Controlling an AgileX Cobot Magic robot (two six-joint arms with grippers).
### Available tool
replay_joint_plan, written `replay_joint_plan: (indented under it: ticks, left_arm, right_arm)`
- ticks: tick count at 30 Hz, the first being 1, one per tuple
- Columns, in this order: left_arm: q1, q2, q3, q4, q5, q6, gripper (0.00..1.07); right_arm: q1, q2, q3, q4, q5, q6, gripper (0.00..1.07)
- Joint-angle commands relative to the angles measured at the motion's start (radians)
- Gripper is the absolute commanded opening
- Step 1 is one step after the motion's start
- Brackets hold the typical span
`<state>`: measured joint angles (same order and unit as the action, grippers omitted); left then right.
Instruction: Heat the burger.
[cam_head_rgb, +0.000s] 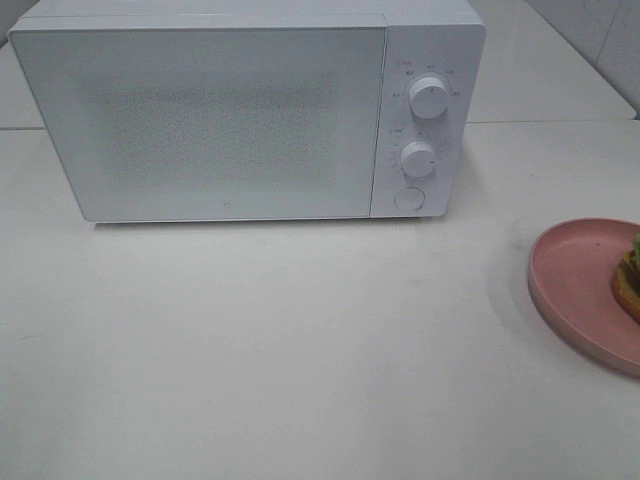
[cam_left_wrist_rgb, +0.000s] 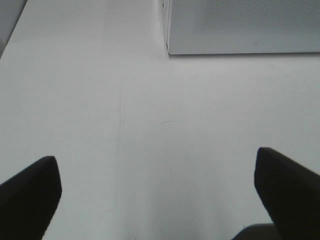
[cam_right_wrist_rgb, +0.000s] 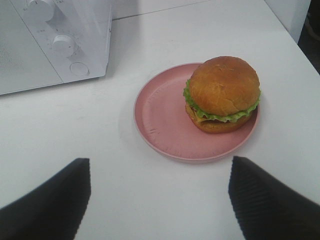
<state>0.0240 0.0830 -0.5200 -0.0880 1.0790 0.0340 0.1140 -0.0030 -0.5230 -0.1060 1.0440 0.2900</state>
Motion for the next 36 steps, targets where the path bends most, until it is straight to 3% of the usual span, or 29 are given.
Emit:
replay_joint_plan:
  ticks: [1,36]
  left_arm:
    - [0.002,-0.065,0.003,-0.003,-0.012,-0.006,0.98]
    - [0.002,-0.106,0.003,-0.004,-0.013,-0.003,0.98]
  right_arm:
    - [-0.007,-0.028,0.002,-0.006,-0.006,-0.006,0.76]
    - [-0.007,-0.017,0.002,-0.006,-0.006,-0.006,0.76]
